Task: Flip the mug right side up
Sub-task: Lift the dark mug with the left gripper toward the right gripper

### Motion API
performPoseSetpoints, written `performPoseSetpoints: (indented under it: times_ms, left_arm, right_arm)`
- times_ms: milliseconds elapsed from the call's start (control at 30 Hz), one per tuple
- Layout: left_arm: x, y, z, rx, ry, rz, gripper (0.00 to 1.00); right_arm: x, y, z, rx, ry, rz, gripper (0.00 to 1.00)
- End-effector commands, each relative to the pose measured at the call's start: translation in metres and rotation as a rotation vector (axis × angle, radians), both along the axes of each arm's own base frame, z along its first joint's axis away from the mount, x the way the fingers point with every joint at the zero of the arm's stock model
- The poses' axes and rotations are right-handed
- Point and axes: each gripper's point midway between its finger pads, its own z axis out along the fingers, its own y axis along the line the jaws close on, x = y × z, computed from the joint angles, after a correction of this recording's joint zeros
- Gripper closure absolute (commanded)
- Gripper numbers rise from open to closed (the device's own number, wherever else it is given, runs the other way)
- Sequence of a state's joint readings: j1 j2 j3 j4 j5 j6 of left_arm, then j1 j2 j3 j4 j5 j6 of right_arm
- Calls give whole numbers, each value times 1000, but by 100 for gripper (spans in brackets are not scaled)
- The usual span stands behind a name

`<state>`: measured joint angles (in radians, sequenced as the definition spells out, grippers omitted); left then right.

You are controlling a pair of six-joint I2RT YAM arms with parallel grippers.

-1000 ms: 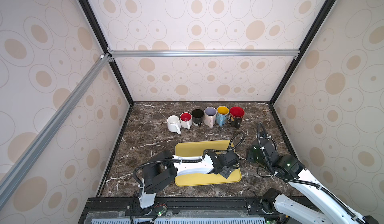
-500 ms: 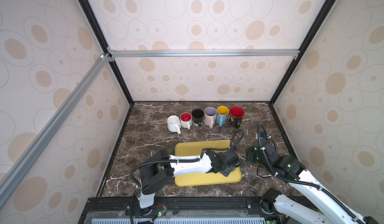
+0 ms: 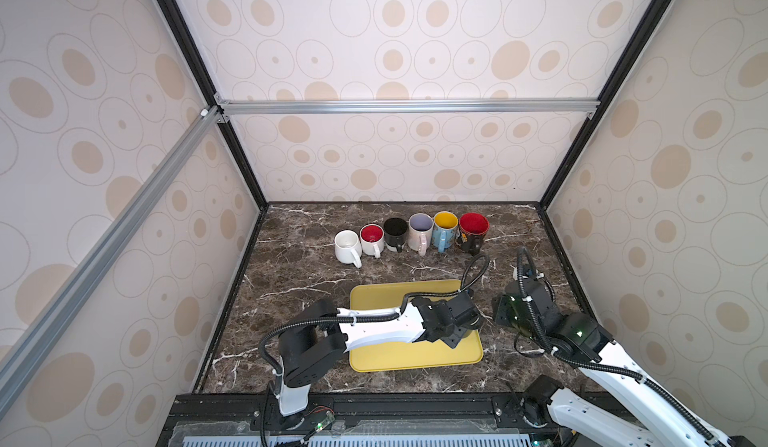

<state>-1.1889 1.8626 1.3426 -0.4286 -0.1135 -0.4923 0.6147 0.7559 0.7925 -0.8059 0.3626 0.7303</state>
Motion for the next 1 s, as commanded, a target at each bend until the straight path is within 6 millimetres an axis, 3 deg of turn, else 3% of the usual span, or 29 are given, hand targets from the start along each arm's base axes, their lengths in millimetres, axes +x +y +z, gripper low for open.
performPoseSetpoints:
  times_ms: [0, 767, 867, 967]
  left_arm:
    - [10, -6, 8, -1, -31, -3, 63]
    - [18, -10, -2, 10, -30, -7, 65]
    - [20, -10, -2, 10, -33, -4, 69]
    - [23, -8, -2, 16, -45, 4, 81]
  right_arm:
    - [0, -2, -2, 11, -2, -16, 58]
    - [1, 1, -10, 28, -2, -13, 60]
    - [1, 2, -9, 33, -7, -11, 60]
    - [1, 1, -9, 27, -8, -13, 61]
